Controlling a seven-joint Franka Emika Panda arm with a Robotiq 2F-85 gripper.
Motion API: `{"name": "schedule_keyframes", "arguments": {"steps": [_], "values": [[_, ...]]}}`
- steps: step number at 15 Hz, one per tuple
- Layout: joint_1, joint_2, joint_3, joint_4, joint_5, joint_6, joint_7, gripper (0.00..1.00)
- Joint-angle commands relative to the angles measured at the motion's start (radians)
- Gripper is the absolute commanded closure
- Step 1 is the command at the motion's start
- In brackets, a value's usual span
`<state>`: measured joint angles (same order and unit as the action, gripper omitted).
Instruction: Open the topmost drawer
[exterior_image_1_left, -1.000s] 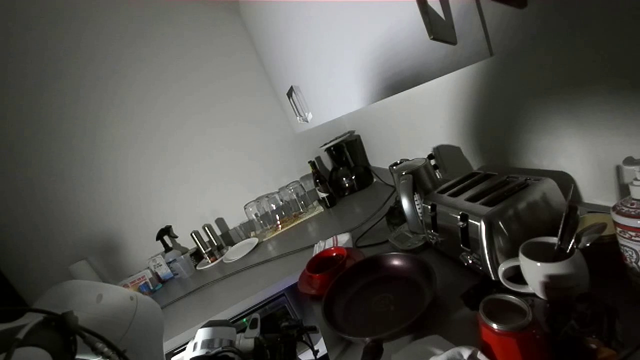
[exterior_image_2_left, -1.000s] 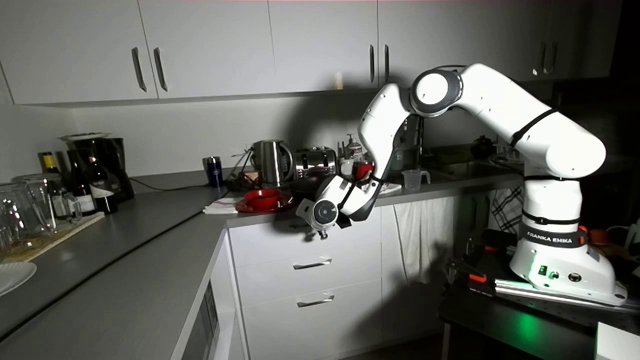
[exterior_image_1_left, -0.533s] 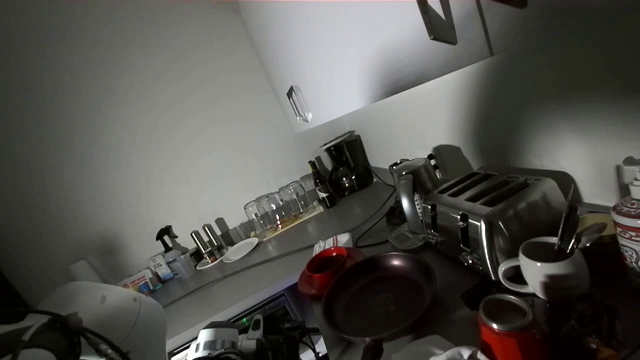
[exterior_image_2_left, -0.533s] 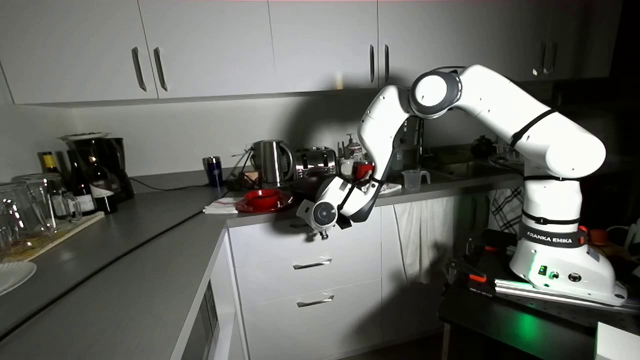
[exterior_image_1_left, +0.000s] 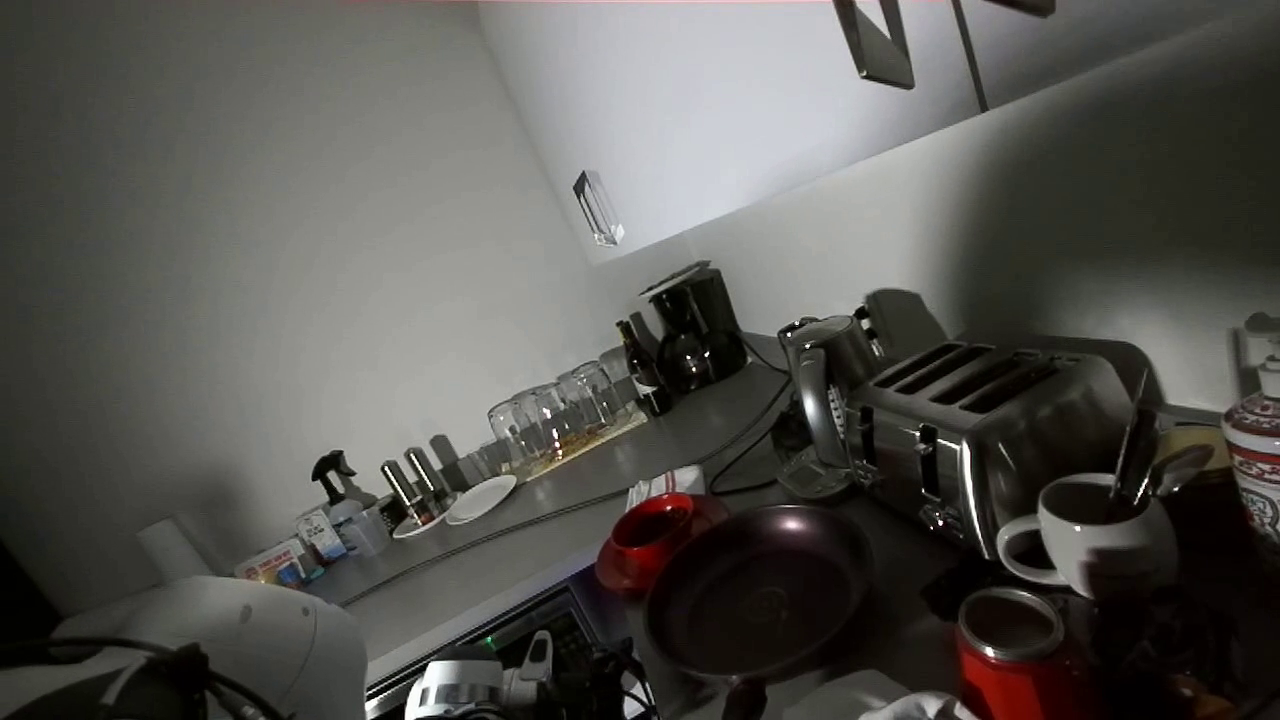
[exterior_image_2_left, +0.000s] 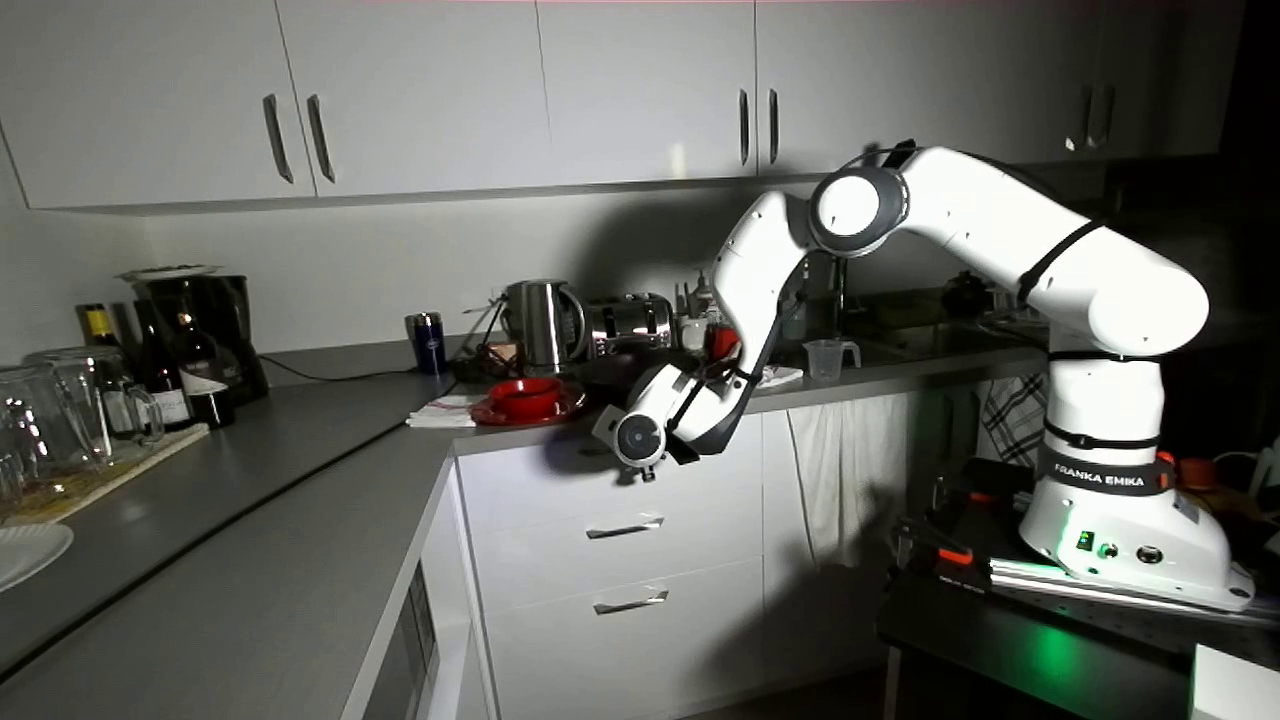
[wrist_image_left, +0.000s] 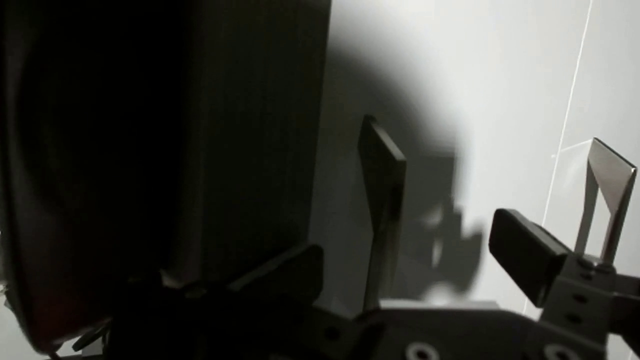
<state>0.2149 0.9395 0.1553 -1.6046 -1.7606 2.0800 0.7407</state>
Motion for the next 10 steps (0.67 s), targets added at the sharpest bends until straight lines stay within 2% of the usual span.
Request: {"name": "schedule_keyframes", "arguments": {"steps": [1,5,6,8,10], "values": [[-0.006,0.060,-0.007,0.078,0.040,-0.014,-0.024,0.00],[0.000,0.077,-0.010,0.087,0.049,-0.027,-0.024,0.00],[0.001,0.077,-0.010,0.085,0.047,-0.028,-0.024,0.25],[0.009,0.072,-0.011,0.072,0.040,-0.045,-0.017,0.32],[0.019,0.069,-0.009,0.053,0.037,-0.063,-0.011,0.48]]}}
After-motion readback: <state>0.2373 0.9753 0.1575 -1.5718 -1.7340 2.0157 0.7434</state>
